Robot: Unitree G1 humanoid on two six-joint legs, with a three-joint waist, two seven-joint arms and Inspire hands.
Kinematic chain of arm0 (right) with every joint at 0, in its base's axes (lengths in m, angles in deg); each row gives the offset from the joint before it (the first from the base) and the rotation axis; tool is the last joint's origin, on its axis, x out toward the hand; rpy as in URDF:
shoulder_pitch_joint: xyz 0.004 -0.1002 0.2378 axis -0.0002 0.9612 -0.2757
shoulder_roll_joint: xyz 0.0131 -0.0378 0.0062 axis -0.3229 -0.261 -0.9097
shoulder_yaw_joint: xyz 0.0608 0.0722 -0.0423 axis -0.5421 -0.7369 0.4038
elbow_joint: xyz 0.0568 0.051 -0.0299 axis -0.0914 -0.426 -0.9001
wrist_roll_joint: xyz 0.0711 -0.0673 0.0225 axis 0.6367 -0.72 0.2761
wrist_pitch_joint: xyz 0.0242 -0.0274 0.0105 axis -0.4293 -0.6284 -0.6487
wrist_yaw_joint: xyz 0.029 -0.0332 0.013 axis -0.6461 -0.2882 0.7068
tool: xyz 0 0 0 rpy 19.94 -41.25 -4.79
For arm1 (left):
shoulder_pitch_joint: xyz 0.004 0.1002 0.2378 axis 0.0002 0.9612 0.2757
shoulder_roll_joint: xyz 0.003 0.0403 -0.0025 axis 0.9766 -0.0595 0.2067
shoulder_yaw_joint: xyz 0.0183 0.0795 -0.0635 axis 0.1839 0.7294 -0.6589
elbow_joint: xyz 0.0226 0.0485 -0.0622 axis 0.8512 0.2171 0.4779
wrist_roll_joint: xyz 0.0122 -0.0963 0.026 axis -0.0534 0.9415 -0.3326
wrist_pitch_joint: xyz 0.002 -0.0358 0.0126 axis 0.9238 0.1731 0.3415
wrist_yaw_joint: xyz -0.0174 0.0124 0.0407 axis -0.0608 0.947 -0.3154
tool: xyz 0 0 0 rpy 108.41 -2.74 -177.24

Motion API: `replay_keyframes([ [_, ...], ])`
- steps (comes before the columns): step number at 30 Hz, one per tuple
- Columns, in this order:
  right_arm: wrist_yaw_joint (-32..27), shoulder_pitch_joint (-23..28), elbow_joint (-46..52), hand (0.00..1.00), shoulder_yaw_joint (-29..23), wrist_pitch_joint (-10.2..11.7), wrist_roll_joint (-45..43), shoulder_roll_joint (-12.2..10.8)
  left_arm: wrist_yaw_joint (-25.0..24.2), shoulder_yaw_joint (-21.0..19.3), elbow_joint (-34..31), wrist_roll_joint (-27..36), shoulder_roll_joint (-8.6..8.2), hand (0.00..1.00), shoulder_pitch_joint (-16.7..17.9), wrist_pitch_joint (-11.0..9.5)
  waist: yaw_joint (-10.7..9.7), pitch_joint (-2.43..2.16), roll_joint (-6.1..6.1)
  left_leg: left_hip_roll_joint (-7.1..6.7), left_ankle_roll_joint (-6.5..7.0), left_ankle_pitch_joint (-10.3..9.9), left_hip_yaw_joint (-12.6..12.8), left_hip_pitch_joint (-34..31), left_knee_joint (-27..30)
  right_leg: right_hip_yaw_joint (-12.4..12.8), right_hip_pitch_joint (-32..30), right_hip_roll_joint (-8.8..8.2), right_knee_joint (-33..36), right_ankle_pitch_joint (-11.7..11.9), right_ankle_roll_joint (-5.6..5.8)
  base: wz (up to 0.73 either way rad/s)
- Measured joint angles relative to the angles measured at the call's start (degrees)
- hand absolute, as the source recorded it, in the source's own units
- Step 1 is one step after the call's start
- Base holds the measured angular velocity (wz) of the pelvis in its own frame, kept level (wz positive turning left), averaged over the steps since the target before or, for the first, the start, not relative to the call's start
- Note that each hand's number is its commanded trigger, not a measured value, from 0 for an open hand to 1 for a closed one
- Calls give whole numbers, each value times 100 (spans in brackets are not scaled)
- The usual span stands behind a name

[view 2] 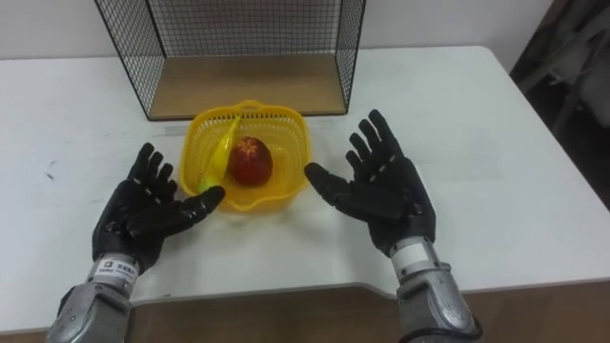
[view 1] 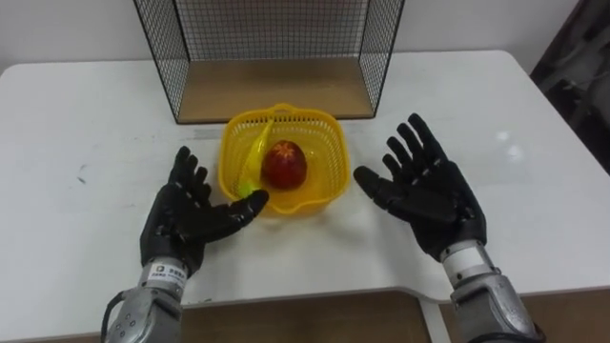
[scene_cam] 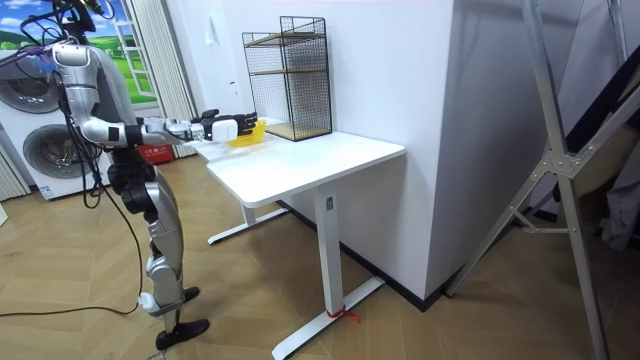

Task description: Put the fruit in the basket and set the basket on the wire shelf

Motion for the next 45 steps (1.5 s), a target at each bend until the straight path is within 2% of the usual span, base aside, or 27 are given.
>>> replay_keyframes([
  [11, 47, -116, -182, 0, 407, 0, 8, 7, -1, 244, 46, 8, 6, 0, -41, -4, 11, 0, 13, 1, 0, 0, -7, -2, 5, -27, 8, -5, 0, 0, 0, 0],
  [20, 39, -126, -401, 0, 611, 0, -41, -1, -60, 247, 299, 5, 11, 0, -109, -58, 18, -18, 109, 4, 0, 0, -1, 27, 6, -39, 42, -8, -1, 0, 0, 0],
  [29, 36, -128, -426, 0, 747, 0, -62, 0, -88, 311, 346, 4, 10, 0, -117, -127, 63, -9, 94, 7, 0, 0, -1, 22, -3, -51, 39, -7, -1, 0, 0, 0],
  [33, 43, -129, -472, 0, 757, 0, -62, 7, -90, 377, 346, -1, 25, 0, -176, -132, 144, 17, 39, 7, -1, -1, 0, 16, -8, -66, 35, 2, -3, 0, 0, 0],
  [45, 45, -182, -830, 0, 969, -82, -99, -9, -90, 454, 343, -10, 14, 0, -227, -111, 162, -3, 59, 0, -2, -1, -2, 5, 1, -63, 24, -4, -8, 0, 0, 0],
])
